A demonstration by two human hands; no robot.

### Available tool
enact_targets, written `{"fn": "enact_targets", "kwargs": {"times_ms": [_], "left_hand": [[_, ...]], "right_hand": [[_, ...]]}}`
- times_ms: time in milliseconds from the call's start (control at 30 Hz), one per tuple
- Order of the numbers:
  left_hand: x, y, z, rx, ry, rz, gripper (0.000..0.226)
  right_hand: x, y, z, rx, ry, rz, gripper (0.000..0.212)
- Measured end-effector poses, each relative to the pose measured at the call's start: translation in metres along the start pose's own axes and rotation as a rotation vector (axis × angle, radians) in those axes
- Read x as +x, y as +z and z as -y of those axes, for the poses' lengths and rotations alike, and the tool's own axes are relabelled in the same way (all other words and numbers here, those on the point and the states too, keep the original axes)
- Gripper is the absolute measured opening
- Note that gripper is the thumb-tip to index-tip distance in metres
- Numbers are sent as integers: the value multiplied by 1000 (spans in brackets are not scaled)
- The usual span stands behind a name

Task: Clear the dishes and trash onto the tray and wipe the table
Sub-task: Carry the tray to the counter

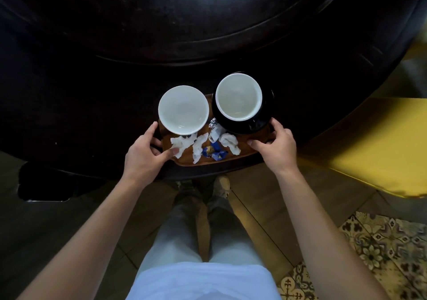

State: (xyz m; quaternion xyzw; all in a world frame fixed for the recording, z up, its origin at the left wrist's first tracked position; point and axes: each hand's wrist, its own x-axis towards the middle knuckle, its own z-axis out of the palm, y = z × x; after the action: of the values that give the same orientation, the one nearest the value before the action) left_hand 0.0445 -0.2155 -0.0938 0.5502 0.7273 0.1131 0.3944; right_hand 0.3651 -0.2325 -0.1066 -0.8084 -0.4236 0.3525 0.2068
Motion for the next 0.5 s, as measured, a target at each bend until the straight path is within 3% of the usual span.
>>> {"fn": "enact_targets", "kwargs": {"times_ms": [500], "left_hand": [[15, -17, -3, -203, -50, 274, 96]], "right_hand": [[-4, -15, 6, 266, 41, 170, 77]]}}
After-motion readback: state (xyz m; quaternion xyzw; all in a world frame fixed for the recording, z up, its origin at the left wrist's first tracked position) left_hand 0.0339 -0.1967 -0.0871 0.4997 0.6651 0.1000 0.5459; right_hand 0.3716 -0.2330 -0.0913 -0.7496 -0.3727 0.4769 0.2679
